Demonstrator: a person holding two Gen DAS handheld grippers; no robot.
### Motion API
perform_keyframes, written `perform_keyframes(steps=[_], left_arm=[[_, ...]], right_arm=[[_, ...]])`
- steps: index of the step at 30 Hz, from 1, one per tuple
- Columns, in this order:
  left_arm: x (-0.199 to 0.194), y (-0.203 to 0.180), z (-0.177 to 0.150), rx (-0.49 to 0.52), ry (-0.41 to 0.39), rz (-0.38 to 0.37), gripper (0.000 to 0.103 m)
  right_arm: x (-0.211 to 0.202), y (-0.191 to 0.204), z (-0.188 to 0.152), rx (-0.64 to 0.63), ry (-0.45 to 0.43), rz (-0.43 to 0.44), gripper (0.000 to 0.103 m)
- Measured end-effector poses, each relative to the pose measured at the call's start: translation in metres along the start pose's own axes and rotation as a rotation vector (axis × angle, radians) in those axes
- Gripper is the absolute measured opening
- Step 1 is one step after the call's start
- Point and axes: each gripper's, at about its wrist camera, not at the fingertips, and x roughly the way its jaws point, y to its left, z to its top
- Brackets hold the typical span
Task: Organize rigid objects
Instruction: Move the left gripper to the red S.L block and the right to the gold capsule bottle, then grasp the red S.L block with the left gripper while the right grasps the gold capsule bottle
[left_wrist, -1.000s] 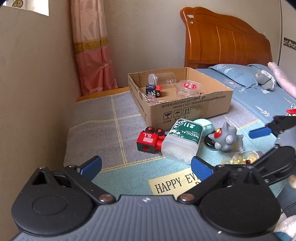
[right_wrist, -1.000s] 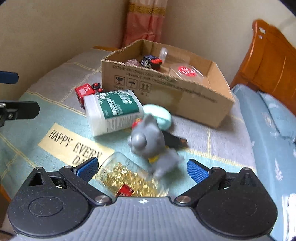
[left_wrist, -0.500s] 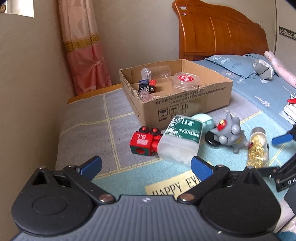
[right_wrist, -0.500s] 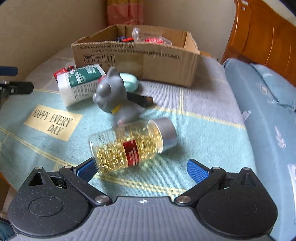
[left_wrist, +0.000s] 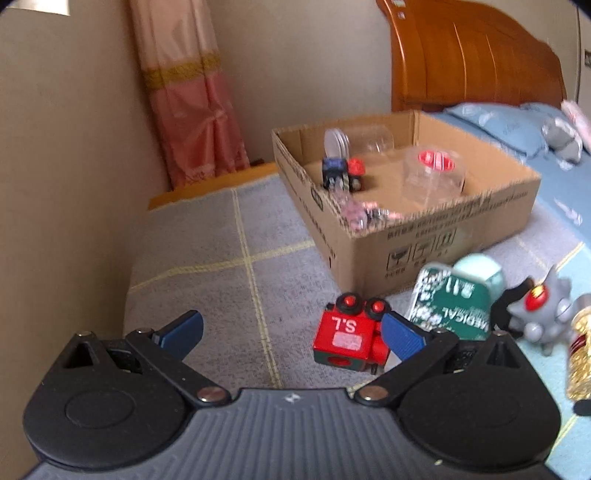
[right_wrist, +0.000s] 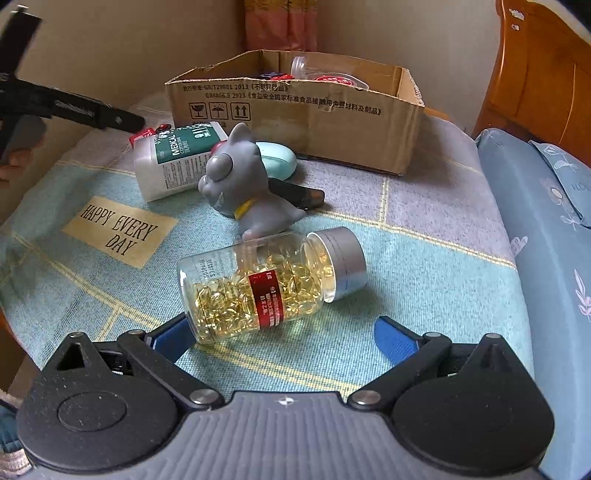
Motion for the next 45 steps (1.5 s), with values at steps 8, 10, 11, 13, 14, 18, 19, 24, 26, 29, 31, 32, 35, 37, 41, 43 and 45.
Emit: perform_keyframes(steps=[8,10,11,13,14,18,19,24,26,29,31,32,35,37,41,43,45], left_arm=[[0.011,-0.013,-0.004,0.081,0.045,-0.095,0.102],[0.013,-0.015,-0.003,0.089,0.038,-0.109,0.102],[0.016,-0.015,-0.001,0.087,0.038,-0.116,0.102],[0.021,-0.013,0.001,0.074,0.044,-0.135,0.102],[0.024,-0.011,0.002,0.066,0.043,-0.15,0.102],[0.036,-0.005,0.002,0.063,0.069,-0.155,0.102],[0.038,-0.004,0.001,0.075,0.078,-0.146,0.102],[0.04,0.004,-0.004,0.063,0.08,-0.168,0.102],[0.041,0.003,-0.004,0.055,0.073,-0.196,0.098],[0.044,0.004,-0.003,0.02,0.083,-0.248,0.09],[0.044,0.002,-0.001,0.031,0.077,-0.236,0.081],[0.043,0.002,-0.001,0.032,0.073,-0.241,0.078],[0.04,0.002,-0.001,0.034,0.065,-0.24,0.061],[0.04,0.005,-0.001,0.035,0.068,-0.211,0.056],[0.032,0.021,-0.01,-0.001,0.083,-0.175,0.056],[0.029,0.026,-0.013,-0.006,0.087,-0.162,0.056],[0.026,0.026,-0.016,-0.007,0.092,-0.162,0.056]], right_arm=[[0.001,-0.001,0.004,-0.023,0.008,0.02,0.103],[0.002,-0.002,0.005,-0.033,0.01,0.03,0.103],[0.003,-0.002,0.006,-0.036,0.011,0.032,0.103],[0.003,-0.002,0.007,-0.038,0.01,0.035,0.103],[0.003,-0.002,0.008,-0.038,0.009,0.035,0.103],[0.004,-0.002,0.008,-0.042,0.004,0.039,0.103],[0.004,-0.002,0.008,-0.043,0.003,0.04,0.103],[0.005,-0.003,0.008,-0.045,-0.008,0.042,0.103],[0.005,-0.002,0.008,-0.046,-0.015,0.042,0.103],[0.005,-0.001,0.008,-0.045,-0.022,0.04,0.103],[0.005,-0.001,0.007,-0.045,-0.026,0.04,0.103],[0.005,-0.001,0.007,-0.045,-0.028,0.04,0.103],[0.005,-0.001,0.006,-0.045,-0.033,0.039,0.103],[0.005,-0.002,0.007,-0.047,-0.033,0.041,0.103],[0.005,-0.001,0.007,-0.049,-0.034,0.042,0.103],[0.005,-0.001,0.007,-0.049,-0.034,0.043,0.103],[0.005,-0.001,0.007,-0.054,-0.035,0.046,0.103]])
